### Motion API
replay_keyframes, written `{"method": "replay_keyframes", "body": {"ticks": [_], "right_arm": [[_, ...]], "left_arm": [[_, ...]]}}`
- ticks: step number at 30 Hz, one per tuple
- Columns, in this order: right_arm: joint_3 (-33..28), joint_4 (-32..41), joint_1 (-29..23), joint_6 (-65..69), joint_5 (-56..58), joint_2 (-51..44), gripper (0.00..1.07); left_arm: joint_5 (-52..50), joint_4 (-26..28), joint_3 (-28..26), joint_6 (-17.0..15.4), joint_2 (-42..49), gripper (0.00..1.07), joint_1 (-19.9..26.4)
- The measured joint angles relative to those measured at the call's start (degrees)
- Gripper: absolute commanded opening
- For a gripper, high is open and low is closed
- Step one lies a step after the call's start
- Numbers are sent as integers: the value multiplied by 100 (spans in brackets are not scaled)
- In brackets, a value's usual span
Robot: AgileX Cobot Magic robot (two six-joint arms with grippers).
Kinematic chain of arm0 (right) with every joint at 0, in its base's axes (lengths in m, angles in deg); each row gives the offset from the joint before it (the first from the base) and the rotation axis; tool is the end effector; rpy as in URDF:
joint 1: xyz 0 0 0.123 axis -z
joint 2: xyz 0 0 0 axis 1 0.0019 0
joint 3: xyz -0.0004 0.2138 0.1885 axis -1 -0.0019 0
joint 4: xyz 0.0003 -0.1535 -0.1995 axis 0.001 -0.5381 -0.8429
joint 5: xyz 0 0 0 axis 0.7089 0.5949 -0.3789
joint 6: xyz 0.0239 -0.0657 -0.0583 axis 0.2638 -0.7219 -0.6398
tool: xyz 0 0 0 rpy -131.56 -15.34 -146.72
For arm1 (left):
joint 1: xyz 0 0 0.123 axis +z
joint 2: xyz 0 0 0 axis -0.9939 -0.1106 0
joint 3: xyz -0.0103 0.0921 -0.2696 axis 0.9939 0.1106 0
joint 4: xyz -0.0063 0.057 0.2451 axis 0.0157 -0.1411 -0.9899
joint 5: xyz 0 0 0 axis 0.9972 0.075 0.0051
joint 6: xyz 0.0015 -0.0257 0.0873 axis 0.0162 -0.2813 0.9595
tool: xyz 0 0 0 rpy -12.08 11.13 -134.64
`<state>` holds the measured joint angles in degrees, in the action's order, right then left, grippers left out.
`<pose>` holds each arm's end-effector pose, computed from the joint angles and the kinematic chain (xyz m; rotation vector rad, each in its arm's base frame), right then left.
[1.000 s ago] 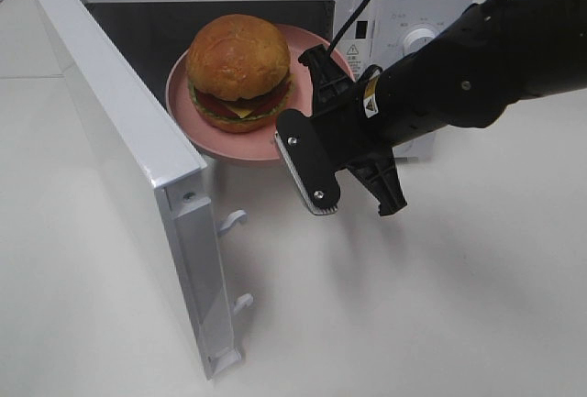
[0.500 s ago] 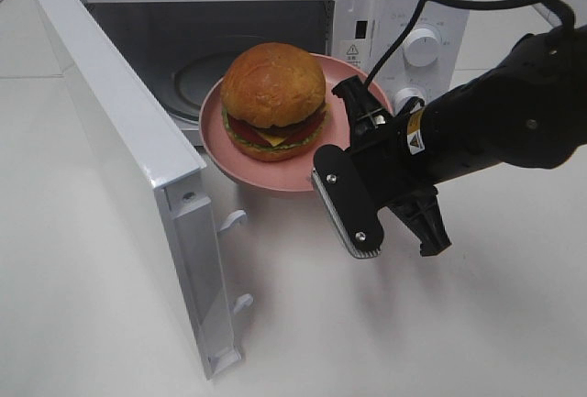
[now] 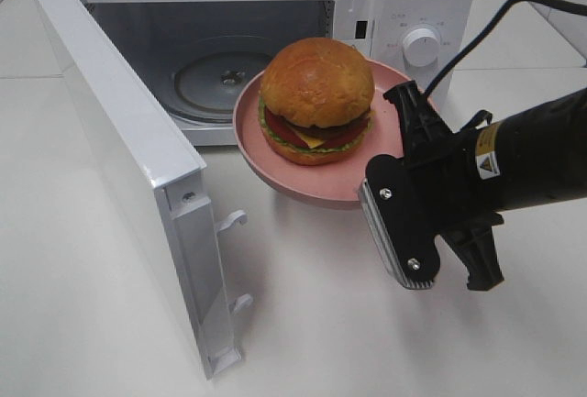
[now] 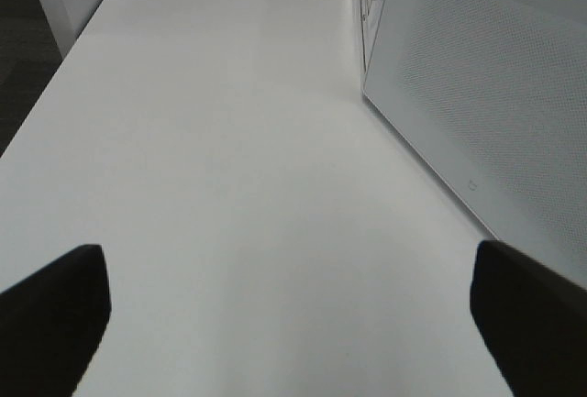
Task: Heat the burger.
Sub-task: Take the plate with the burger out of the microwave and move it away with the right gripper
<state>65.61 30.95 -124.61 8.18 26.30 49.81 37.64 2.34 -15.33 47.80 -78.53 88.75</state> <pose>0.2240 0.1531 0.1923 -2.1004 1.2008 -0.4451 -0.0084 -0.0070 0.2804 -0.0853 2.0415 -0.0364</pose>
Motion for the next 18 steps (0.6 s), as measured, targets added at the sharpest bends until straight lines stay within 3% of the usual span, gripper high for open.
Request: {"method": "replay_keyframes", "body": {"ticks": [9, 18], "right_arm": [[-819, 63, 29, 464, 424, -1169, 0], [-1220, 63, 29, 1324, 1352, -2183, 0]], "left_arm": [[0, 0, 0, 0, 0, 101, 0], [0, 0, 0, 0, 0, 101, 0]]}}
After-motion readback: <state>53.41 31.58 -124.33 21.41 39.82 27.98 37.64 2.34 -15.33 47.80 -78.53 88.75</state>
